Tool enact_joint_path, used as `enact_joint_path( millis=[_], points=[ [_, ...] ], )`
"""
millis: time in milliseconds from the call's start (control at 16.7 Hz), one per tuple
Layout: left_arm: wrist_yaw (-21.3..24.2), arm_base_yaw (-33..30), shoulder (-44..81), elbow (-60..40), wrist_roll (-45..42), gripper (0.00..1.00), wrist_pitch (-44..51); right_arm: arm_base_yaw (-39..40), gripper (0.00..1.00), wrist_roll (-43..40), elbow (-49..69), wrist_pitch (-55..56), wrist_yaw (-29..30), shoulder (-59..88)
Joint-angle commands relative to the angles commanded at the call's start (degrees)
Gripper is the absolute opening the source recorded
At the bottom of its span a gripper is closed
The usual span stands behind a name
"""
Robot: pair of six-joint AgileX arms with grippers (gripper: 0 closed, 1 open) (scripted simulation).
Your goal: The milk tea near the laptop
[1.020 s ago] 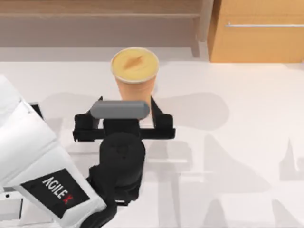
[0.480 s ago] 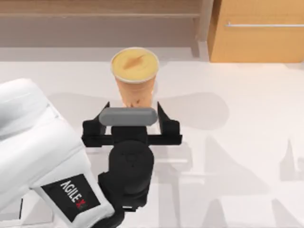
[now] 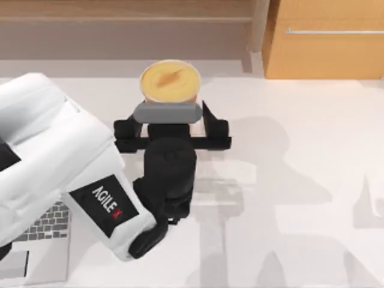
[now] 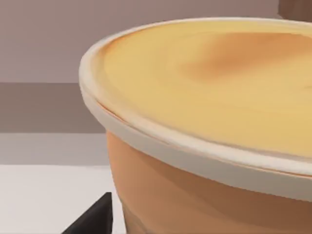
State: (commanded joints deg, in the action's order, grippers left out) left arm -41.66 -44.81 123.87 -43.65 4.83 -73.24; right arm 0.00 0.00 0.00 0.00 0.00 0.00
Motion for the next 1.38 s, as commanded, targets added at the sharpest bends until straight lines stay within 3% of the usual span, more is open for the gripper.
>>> enact_joint_path(
  millis=[360,1140,1380],
  points=[
    [2.21,2.20,1.69,-3.00,-0.33,1.00,1.15,0.00,1.00,0.00,0.00,0.00,0.00,0.00],
    [2.21,2.20,1.69,-3.00,-0.33,0.02,1.15,0.00,1.00,0.00,0.00,0.00,0.00,0.00],
    [2.21,2.20,1.69,-3.00,-0.33,0.00,1.15,0.00,1.00,0.00,0.00,0.00,0.00,0.00]
  ],
)
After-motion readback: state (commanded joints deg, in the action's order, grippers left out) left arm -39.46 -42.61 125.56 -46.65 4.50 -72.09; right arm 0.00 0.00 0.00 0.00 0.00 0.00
